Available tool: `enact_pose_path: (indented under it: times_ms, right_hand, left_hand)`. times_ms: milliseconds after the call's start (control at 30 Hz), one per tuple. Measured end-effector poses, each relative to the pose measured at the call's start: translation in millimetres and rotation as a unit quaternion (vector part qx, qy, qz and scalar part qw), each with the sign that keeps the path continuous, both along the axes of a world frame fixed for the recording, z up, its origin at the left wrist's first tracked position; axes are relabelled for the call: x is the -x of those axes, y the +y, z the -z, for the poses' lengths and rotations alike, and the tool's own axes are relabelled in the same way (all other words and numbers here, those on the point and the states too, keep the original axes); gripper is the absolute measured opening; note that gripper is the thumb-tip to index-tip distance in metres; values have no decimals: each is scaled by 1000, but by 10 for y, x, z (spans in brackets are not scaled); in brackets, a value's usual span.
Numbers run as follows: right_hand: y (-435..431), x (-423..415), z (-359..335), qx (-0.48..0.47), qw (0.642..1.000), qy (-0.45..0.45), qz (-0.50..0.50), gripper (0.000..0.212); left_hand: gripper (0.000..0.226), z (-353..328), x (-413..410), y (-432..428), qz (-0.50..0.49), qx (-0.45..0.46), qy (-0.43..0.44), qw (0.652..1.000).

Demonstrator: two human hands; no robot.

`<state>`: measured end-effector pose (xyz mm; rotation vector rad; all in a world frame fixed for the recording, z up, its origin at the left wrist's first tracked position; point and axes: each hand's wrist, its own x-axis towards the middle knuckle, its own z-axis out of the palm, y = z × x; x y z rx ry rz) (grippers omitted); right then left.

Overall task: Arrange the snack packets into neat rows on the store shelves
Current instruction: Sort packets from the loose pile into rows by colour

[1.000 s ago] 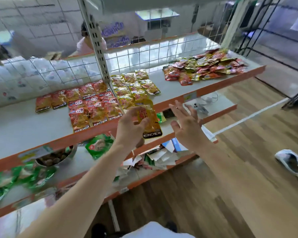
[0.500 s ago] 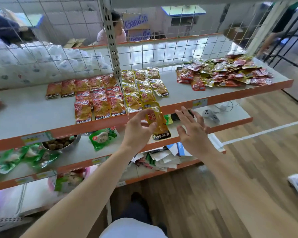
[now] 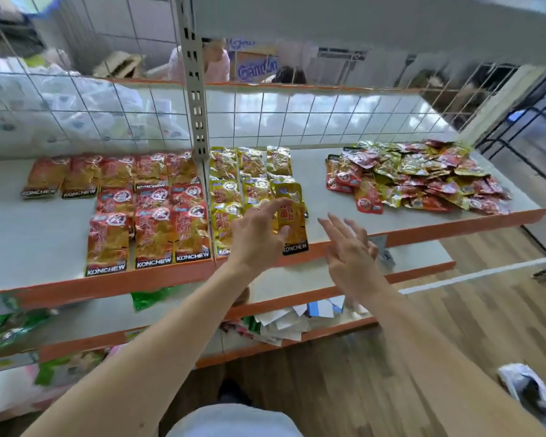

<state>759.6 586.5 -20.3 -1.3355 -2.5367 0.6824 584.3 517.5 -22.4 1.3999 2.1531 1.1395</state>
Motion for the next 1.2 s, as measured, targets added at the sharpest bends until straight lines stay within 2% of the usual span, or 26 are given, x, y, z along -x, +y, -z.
enact_pose_path:
  times_ms: [200, 400, 567, 800, 1000, 1200]
  right_hand:
    - [272, 140, 56, -1, 1000, 0, 2, 56]
    - [398, 201, 116, 3, 1000, -10, 5, 53]
    - [560, 303, 175, -1, 1000, -23, -16, 53]
    - [822, 425, 302, -12, 996, -44, -80, 61]
    - [1009, 413, 326, -15, 991, -52, -119, 61]
    - [1076, 319, 407, -18, 986, -36, -159, 68]
  left_hand:
    - [50, 230, 68, 304, -4, 41, 68, 997]
    - [44, 376, 19, 354, 21, 121, 204, 971]
    - [38, 489, 58, 307, 32, 123, 224, 966]
    - [59, 507, -11, 332, 13, 174, 288, 942]
    - [59, 473, -18, 420, -19, 241, 244, 939]
    - [58, 537, -21, 411, -30, 238, 288, 927]
